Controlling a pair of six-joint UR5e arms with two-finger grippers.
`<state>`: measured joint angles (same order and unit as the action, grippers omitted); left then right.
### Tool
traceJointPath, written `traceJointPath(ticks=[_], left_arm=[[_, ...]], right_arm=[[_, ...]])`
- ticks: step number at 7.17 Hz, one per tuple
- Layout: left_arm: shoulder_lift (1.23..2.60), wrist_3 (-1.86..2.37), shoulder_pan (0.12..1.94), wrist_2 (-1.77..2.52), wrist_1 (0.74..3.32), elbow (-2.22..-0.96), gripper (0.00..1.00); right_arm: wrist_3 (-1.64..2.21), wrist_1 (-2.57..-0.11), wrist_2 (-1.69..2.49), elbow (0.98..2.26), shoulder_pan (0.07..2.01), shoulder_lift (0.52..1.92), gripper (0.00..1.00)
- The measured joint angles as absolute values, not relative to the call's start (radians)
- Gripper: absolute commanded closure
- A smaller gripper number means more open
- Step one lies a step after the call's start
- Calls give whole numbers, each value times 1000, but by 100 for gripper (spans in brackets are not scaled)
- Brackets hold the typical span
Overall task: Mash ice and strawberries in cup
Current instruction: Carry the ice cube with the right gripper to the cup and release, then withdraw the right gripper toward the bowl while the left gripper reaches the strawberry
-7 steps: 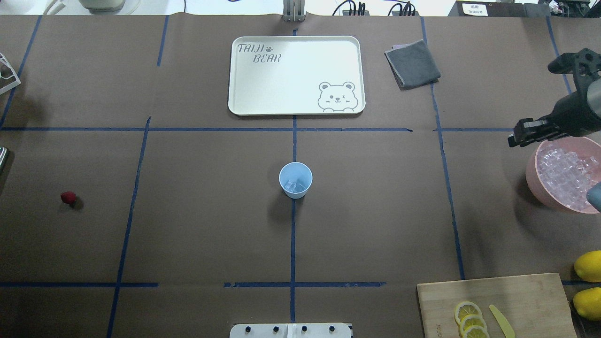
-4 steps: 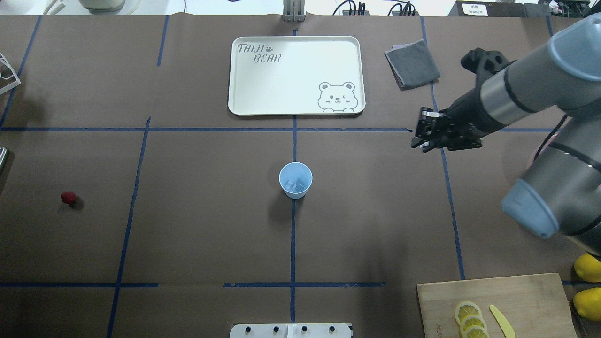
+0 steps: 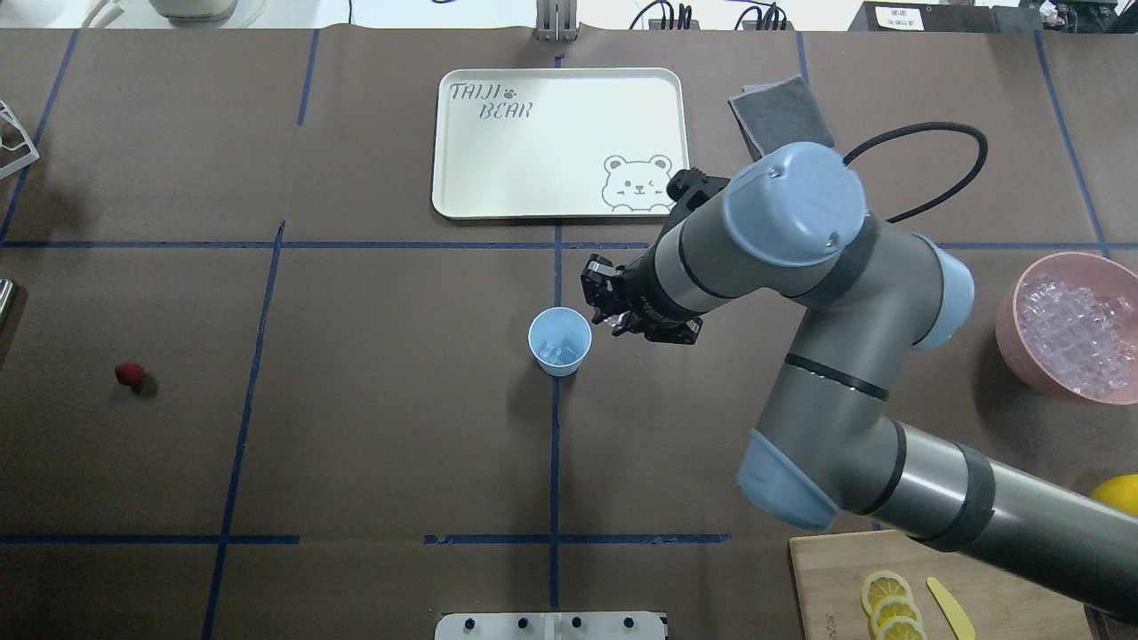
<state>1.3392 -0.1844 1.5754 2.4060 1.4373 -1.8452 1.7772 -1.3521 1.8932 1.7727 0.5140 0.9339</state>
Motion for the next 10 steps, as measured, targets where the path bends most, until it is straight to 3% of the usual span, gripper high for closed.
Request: traceJointPath(ticks=[1,2,3,4,6,7,10], left_arm=[[1339,-185,1575,2407,1438,-1845,0],[1340,-185,1575,2407,1438,-1846,0],[1340,-185,1575,2407,1438,-1846,0],[1340,-185,1575,2407,1438,-1846,0],[1339,-184,1575,2407,1437,-1845,0],[1339,-184,1575,2407,1437,-1845,0],[1344,-176,1569,2428,1442,-1847,0]], right_arm=[[1784,-1352,1879,1751,497,918,87],[1785,-1352,1873,1737,486,912,66],[1783,-1349,1867,1724,481,909,53],[1782,-1344,1862,1718,480,908,50],[1781,-1339,1859,1712,479,907,31],[1781,-1338,1858,1711,479,907,1],[1775,-1345,1936,1764,543,940,0]])
